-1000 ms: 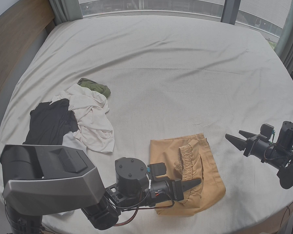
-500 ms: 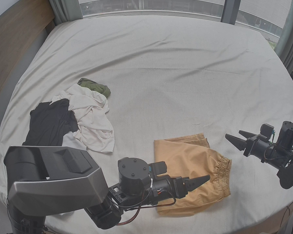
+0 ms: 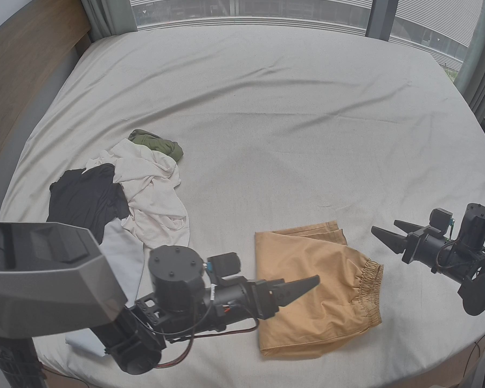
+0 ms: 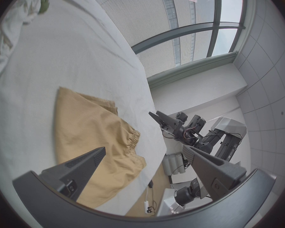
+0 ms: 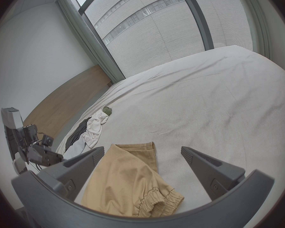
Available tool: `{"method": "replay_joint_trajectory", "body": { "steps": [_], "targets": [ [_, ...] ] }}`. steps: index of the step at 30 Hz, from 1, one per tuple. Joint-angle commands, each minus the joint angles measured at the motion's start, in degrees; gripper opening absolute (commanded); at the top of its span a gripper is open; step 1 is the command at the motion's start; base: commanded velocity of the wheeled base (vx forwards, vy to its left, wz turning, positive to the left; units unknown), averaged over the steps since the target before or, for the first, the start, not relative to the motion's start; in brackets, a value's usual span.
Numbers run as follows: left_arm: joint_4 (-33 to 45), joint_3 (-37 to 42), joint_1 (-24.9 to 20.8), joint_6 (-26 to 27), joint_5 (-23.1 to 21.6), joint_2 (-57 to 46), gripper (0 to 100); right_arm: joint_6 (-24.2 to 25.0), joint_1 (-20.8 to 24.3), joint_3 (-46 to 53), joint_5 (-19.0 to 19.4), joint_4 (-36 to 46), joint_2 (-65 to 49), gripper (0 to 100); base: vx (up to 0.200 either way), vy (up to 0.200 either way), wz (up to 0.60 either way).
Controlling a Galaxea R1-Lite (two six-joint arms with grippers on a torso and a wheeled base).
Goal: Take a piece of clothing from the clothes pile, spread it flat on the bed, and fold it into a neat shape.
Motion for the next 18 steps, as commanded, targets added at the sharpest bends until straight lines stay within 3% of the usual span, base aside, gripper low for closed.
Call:
{"method": "replay_joint_trajectory", "body": {
  "steps": [1, 5, 8, 18],
  "targets": [
    [-0.17, 8.54, 6.26, 4.65, -0.1, -9.56, 100, -0.05, 0.76, 1.43, 0.01, 0.63, 0.03, 100, 0.0, 0.0, 0.0],
    [-1.31, 13.11, 9.68, 6.32, -1.59, -12.72, 100, -0.05, 0.68, 2.39, 0.01, 2.03, 0.03, 100, 0.0, 0.0, 0.0],
    [-2.81, 18.03, 14.96, 6.85, -6.16, -17.73, 100, -0.05, 0.59, 2.48, 0.01, 3.88, 0.03, 100, 0.0, 0.0, 0.0],
    [-4.65, 23.57, 21.9, 14.14, -8.89, -19.22, 100, 0.03, -0.64, 4.77, -0.07, 7.92, -0.32, 100, 0.0, 0.0, 0.0]
  ]
}}
